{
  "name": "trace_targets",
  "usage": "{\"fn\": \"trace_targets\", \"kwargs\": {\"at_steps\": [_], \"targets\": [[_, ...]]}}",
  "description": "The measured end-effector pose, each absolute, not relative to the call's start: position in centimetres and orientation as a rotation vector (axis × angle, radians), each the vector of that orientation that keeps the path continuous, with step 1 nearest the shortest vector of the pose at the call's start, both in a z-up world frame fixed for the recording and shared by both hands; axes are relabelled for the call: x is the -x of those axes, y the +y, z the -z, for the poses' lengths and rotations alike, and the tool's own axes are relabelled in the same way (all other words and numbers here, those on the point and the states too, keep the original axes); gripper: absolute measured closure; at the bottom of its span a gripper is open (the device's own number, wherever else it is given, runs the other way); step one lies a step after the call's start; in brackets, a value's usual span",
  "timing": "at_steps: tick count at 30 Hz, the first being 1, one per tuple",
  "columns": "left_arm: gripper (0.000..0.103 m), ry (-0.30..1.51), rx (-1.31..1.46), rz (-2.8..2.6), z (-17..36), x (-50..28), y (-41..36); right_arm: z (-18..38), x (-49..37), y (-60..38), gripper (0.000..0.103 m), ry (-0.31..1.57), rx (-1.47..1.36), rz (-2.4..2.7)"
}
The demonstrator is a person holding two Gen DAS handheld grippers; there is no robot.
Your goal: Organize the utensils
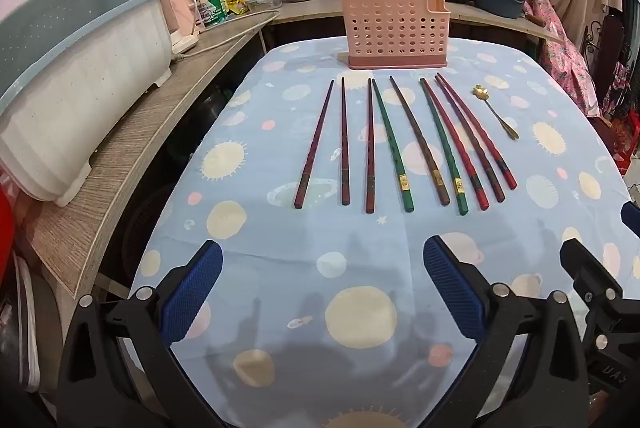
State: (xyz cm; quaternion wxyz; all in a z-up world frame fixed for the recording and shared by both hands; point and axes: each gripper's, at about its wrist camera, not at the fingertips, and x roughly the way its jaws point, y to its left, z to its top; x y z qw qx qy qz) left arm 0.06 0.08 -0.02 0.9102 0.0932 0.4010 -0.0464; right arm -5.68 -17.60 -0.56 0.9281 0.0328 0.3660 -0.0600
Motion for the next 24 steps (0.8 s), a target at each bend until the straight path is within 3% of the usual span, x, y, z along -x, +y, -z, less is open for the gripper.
{"fn": "trace_targets", "kwargs": {"at_steps": [24], "targets": [[0.007, 0.826, -0.189, 0.075, 0.1, 0.3, 0.7, 0.2, 6.1, -18.3, 0.007, 0.739, -0.08, 0.145]]}}
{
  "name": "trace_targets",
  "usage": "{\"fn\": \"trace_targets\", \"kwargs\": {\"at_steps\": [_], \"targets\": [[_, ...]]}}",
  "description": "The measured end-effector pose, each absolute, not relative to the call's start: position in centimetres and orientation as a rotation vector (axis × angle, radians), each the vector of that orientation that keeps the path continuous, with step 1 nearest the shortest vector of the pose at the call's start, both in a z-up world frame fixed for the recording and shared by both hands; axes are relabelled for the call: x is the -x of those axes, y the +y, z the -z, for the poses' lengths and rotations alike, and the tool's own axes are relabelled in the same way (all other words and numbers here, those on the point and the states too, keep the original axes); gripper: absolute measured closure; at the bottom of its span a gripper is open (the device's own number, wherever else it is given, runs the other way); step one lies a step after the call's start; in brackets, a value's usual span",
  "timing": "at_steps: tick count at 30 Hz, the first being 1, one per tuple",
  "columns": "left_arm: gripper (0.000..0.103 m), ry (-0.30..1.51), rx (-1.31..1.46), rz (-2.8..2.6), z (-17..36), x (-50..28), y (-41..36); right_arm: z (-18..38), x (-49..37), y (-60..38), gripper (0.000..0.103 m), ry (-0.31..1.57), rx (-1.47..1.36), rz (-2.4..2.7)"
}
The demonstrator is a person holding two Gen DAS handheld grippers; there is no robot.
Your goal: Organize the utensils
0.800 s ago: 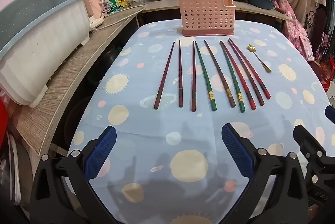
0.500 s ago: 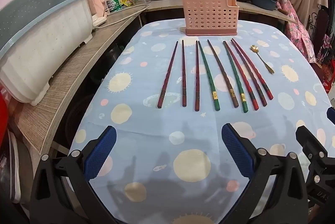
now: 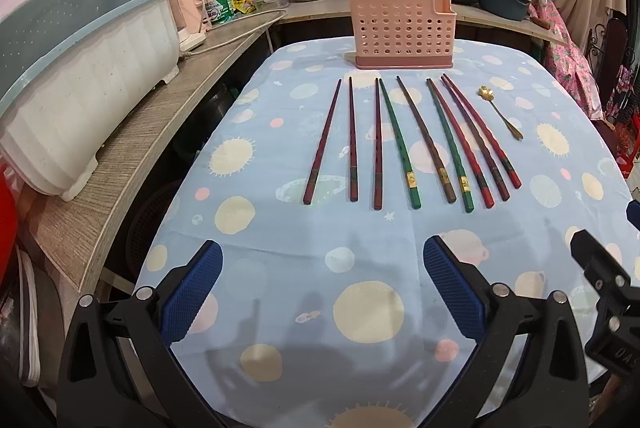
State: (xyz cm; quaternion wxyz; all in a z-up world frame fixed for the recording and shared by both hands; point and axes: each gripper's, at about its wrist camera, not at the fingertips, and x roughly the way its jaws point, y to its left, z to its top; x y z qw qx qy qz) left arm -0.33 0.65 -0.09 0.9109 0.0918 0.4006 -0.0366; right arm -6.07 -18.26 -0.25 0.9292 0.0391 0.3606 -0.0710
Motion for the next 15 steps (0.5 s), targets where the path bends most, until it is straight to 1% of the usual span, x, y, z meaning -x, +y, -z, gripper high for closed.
{"fn": "trace_targets", "kwargs": {"at_steps": [15], "targets": [[0.007, 0.818, -0.189, 0.077, -0.05, 0.7, 0.78, 0.11, 6.16, -18.16, 0.007, 0.732, -0.076, 0.137]]}}
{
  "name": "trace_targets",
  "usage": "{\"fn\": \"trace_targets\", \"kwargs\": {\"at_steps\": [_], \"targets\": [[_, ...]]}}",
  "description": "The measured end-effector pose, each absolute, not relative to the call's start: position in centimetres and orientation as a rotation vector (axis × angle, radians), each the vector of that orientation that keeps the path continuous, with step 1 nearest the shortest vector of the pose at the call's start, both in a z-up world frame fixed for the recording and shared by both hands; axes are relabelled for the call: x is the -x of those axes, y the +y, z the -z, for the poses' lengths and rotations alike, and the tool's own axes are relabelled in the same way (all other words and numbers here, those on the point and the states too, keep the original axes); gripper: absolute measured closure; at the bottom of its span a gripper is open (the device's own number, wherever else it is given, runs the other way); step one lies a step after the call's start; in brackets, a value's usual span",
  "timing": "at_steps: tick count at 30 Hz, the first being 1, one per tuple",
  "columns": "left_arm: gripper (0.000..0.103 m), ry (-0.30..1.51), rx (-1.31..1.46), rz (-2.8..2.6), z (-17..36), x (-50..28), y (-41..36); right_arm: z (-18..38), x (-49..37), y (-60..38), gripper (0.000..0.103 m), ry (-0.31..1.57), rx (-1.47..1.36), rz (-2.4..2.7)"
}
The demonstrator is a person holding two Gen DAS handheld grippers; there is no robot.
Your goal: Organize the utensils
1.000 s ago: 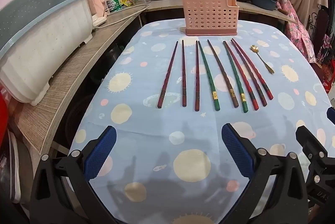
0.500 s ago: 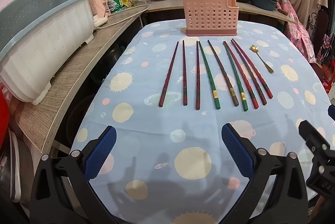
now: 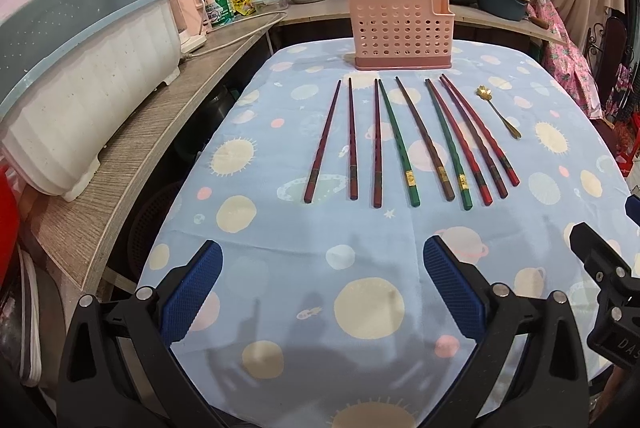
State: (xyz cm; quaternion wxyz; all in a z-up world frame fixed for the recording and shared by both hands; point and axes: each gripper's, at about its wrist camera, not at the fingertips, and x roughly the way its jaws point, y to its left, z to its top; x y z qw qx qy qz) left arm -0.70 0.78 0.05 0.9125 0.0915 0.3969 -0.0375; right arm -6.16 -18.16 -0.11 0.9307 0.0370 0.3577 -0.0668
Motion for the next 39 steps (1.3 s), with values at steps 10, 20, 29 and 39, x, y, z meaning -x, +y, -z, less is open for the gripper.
{"fn": "trace_targets", "kwargs": {"at_steps": [10, 20, 29, 39], "targets": [[0.007, 0.815, -0.19, 0.081, -0.21, 0.84, 0.74, 0.09, 6.19, -18.22, 0.007, 0.73, -0.076, 0.14], [0.007, 0.812, -0.189, 0.08, -0.21, 0.79, 0.72, 0.09, 6.18, -18.25, 0.007, 0.731, -0.078, 0.138], [0.007, 0.811, -0.19, 0.081, -0.23, 0.74, 0.76, 0.18, 6.06, -18.09, 0.007, 0.734, -0.079, 0.133], [0.007, 0.81, -0.19, 0.08, -0.22, 0.74, 0.7, 0.32, 6.04, -18.01, 0.007, 0.736, -0.081, 0.13]]}}
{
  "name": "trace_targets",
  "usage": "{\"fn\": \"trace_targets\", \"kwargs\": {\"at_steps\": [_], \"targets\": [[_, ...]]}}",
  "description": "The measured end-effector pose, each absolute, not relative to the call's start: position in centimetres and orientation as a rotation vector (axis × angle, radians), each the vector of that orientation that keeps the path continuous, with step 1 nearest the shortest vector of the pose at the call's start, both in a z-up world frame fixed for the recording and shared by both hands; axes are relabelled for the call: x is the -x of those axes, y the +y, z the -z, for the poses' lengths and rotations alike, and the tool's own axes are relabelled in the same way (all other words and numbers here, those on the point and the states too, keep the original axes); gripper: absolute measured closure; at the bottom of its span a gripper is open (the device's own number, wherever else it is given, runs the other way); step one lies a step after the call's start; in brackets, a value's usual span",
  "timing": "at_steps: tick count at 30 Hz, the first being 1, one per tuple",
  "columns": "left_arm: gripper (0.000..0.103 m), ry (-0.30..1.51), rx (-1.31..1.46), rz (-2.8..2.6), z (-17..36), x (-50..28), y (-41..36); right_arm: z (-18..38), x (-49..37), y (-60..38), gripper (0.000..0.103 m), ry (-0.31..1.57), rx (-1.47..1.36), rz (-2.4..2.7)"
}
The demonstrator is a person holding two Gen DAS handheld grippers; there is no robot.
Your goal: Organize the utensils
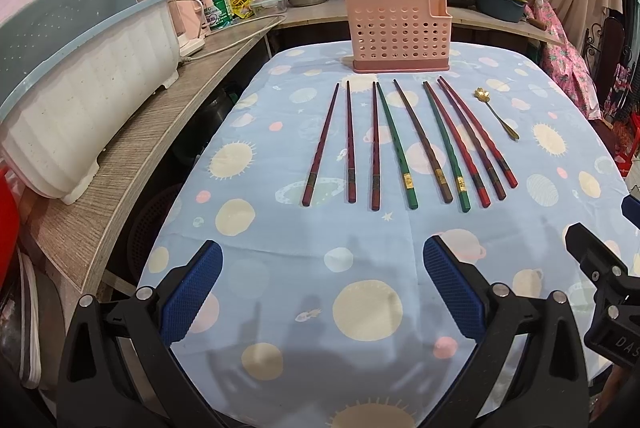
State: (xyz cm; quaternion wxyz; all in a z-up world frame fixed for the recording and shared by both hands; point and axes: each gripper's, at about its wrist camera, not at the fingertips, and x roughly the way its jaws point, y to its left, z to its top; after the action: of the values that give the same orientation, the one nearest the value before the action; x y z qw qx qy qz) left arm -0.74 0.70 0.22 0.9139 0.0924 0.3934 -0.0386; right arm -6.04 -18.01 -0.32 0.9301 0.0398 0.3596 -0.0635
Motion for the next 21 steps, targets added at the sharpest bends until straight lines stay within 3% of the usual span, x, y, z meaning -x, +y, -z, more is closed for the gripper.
{"fn": "trace_targets", "kwargs": {"at_steps": [21], "targets": [[0.007, 0.802, -0.193, 0.082, -0.18, 0.62, 0.47, 0.41, 5.81, -18.13, 0.007, 0.735, -0.084, 0.131]]}}
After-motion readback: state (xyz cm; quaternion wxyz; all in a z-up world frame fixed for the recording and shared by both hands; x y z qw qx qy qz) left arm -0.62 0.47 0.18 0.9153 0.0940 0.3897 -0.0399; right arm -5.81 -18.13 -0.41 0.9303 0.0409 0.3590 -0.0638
